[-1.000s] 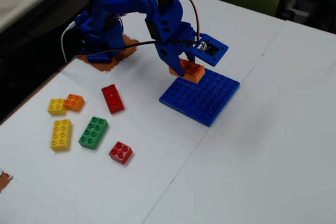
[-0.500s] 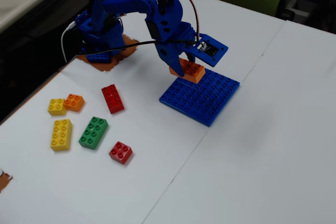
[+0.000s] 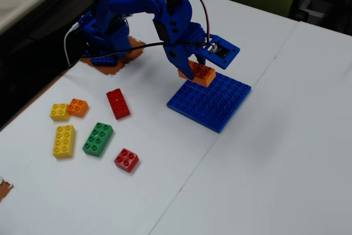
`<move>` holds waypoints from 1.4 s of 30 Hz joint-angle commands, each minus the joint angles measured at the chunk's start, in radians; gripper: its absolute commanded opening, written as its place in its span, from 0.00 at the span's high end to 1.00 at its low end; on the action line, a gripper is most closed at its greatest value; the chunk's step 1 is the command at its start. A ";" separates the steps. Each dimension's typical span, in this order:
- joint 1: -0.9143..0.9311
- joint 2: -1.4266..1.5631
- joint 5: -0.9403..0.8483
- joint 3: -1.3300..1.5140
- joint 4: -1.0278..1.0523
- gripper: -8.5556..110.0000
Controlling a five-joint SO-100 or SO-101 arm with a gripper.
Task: Pick up the 2x4 orange block and go up the 8x8 blue block.
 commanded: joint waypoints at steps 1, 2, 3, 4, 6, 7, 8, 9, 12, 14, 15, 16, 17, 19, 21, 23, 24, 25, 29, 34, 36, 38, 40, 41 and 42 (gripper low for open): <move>-0.017 0.032 0.005 -0.043 -0.012 0.93; -0.018 0.032 0.005 -0.043 -0.012 0.93; -0.020 0.032 0.006 -0.043 -0.012 0.93; -0.020 0.032 0.006 -0.043 -0.012 0.93; -0.021 0.032 0.006 -0.043 -0.012 0.93; -0.023 0.032 0.006 -0.043 -0.012 0.93; -0.025 0.032 0.006 -0.043 -0.012 0.93; -0.026 0.032 0.006 -0.043 -0.012 0.93; -0.031 0.037 0.006 -0.043 -0.012 0.93; -0.034 0.037 0.009 -0.043 -0.012 0.93; -0.034 0.037 0.011 -0.043 -0.012 0.93; -0.035 0.037 0.011 -0.043 -0.012 0.93; -0.035 0.037 0.011 -0.043 -0.012 0.93; -0.037 0.037 0.012 -0.043 -0.012 0.93; -0.037 0.037 0.012 -0.043 -0.012 0.93; -0.037 0.037 0.012 -0.043 -0.012 0.93; -0.037 0.037 0.012 -0.043 -0.012 0.93; -0.037 0.037 0.012 -0.043 -0.012 0.93; -0.037 0.037 0.012 -0.043 -0.014 0.93; -0.037 0.037 0.020 -0.051 -0.017 0.93; -0.037 0.037 0.020 -0.051 -0.017 0.93; -0.037 0.037 0.020 -0.052 -0.017 0.93; -0.037 0.037 0.020 -0.052 -0.017 0.93; -0.037 0.037 0.020 -0.052 -0.017 0.93; -0.037 0.037 0.020 -0.052 -0.017 0.93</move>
